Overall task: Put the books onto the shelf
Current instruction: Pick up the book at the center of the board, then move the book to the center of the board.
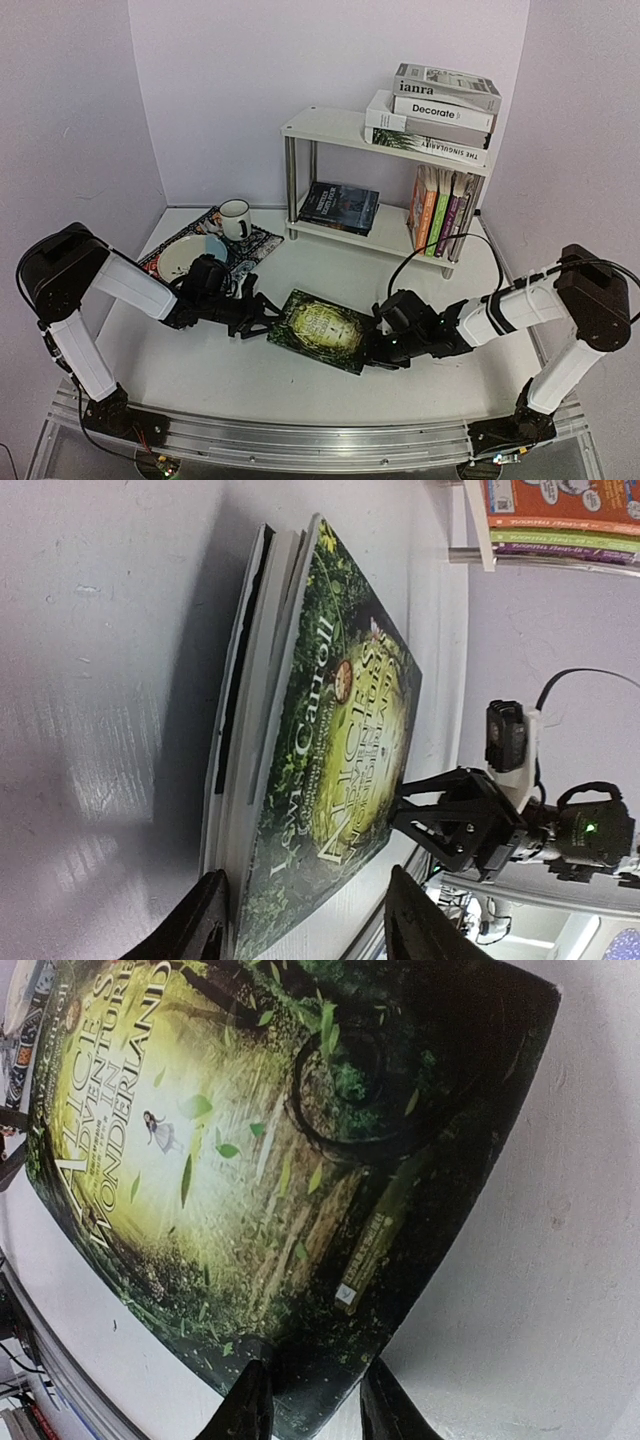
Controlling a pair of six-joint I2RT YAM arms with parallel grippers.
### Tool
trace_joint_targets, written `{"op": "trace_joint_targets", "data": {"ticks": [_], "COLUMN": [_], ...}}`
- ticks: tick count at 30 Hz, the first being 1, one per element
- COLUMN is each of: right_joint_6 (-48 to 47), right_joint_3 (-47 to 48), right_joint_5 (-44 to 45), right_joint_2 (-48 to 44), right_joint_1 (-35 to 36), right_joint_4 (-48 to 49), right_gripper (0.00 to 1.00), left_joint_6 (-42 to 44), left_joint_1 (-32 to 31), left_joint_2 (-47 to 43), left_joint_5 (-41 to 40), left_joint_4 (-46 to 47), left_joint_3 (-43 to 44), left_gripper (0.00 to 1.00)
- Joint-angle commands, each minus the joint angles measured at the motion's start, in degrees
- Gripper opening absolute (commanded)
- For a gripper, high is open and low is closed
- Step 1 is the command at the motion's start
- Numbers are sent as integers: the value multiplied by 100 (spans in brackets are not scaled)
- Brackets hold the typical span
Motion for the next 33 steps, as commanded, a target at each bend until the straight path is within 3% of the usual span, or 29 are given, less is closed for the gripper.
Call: {"op": "trace_joint_targets", "data": {"ticks": [1,6,15,21,24,28,30,33], "right_joint_6": [176,187,179,157,122,90,81,65], "right_joint_3": [-305,-427,-534,-536,-537,-538,-535,-510], "right_joint_5": [-397,-481,-467,-494,-484,-495,-493,-494], "right_joint_2": [256,266,217,204,171,131,130,130], "right_joint_1": [-46,-87,-98,-96,-98,-102,-103,-109], "right_joint_4": [506,684,853,886,886,886,886,886], "right_gripper": [30,30,30,30,30,30,30,29], "left_joint_6": [-628,-624,-552,-534,-280,668,918,1394], "left_joint_1": [-213,-213,-237,-421,-478,-547,-557,-646], "left_joint_2": [-399,-507,-481,-181,-65,-182,-190,-125], "left_joint_5": [1135,1309,1624,1506,1393,807,543,139], "left_joint_4": [1443,1550,1548,1448,903,-778,-1298,-2228], "left_joint_3": [-17,40,115,271,475,924,1101,1523], "left_gripper": [48,35,28,11,19,26,22,5]}}
